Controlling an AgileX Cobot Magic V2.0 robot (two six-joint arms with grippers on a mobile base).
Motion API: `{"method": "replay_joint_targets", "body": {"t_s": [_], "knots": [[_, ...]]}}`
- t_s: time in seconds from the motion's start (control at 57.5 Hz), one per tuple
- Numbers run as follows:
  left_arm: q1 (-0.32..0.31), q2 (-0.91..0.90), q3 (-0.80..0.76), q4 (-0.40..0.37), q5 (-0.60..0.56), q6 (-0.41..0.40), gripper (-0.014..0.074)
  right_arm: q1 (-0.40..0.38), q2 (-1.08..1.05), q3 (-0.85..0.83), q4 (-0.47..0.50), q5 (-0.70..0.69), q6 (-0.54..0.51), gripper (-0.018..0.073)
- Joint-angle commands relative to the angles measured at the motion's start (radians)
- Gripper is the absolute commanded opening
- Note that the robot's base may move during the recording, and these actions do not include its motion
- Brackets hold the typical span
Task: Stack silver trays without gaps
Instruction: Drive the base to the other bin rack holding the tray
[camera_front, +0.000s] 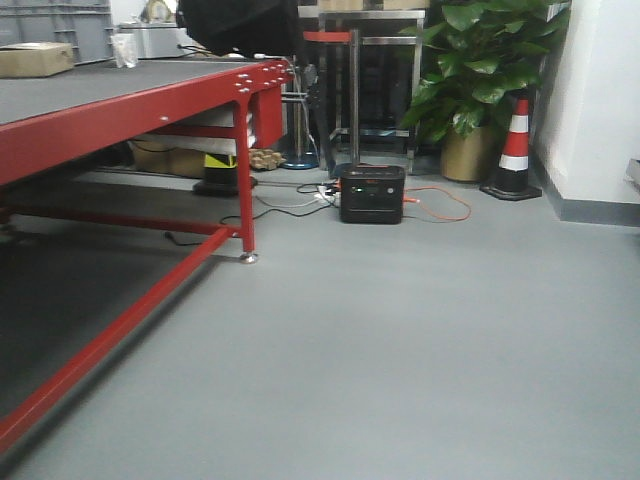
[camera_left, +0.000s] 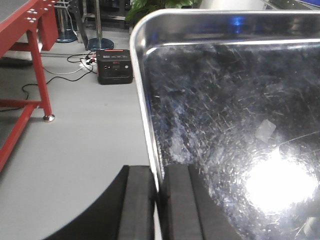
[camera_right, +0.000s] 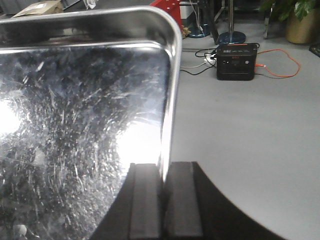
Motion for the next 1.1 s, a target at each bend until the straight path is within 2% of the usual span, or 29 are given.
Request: {"method": "replay_joint_targets", "body": {"t_s": [0.0, 1.078], "knots": [[-0.006, -0.009, -0.007, -0.022, -0.059, 0.004, 0.0011, 0.007, -0.011, -0.013, 0.008, -0.06, -0.01, -0.0078], [-0.006, -0.009, -0.007, -0.008, -0.059, 0.004, 0.0011, 0.007, -0.011, -0.013, 0.008, -0.06, -0.01, -0.0078]]}}
